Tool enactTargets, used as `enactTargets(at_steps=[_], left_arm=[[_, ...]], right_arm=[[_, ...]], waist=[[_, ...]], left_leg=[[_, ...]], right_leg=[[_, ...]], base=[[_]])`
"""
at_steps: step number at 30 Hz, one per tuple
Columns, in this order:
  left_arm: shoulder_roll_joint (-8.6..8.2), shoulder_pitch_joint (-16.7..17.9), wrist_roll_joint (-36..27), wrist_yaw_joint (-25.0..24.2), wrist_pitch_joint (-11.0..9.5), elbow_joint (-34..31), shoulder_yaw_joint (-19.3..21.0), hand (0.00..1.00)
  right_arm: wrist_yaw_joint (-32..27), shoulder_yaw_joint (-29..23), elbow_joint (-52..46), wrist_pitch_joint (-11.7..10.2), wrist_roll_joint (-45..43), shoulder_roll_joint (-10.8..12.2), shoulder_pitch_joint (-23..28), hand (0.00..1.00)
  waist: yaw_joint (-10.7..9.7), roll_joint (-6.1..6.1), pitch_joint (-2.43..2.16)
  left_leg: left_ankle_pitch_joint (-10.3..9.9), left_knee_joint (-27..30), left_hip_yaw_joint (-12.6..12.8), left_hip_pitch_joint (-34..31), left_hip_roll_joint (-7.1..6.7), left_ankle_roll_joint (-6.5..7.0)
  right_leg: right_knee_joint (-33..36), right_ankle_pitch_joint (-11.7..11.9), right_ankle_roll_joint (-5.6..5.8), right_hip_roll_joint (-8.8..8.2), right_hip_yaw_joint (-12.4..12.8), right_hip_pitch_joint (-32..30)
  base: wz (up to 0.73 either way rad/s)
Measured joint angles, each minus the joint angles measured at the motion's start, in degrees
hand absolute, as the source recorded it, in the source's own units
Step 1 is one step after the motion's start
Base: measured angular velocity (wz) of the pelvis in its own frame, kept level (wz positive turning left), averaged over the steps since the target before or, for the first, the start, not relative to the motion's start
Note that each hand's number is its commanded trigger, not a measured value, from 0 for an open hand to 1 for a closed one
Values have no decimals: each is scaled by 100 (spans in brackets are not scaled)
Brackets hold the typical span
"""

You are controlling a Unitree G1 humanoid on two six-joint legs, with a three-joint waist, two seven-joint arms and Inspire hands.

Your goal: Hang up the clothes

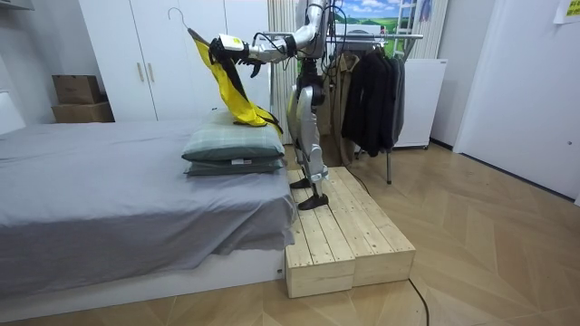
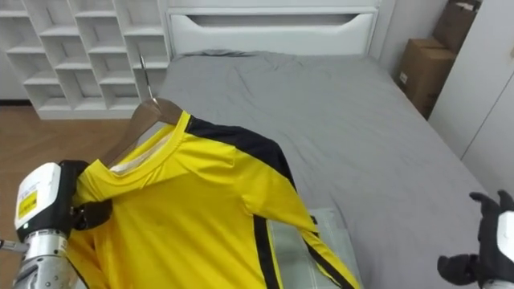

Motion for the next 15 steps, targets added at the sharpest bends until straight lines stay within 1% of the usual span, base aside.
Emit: enactTargets(at_steps=[4,6,11,15], left_arm=[[0,45,-12,0,-1,-193,-12,100],[0,44,-83,-8,-2,-227,-15,100],[-16,45,-159,-72,-1,-291,-29,100],[-23,46,-88,-76,-2,-408,-49,100]], right_arm=[[-96,55,-546,-29,-411,0,-8,0],[-147,231,-710,-72,-414,0,-46,0],[-92,532,-1014,-70,-414,0,-142,0],[56,740,-1240,-65,-417,-2,-312,0]], waist=[[112,18,12],[112,40,27],[130,87,62],[167,84,66]], left_leg=[[0,-48,61,64,8,0],[0,-50,68,67,8,0],[-1,-88,82,67,9,-1],[0,-116,85,47,11,-1]], right_leg=[[-1,1,-1,13,106,7],[0,2,0,13,109,7],[-1,3,1,14,90,-22],[2,2,1,11,66,-49]], base=[[-9],[-2],[0],[0]])
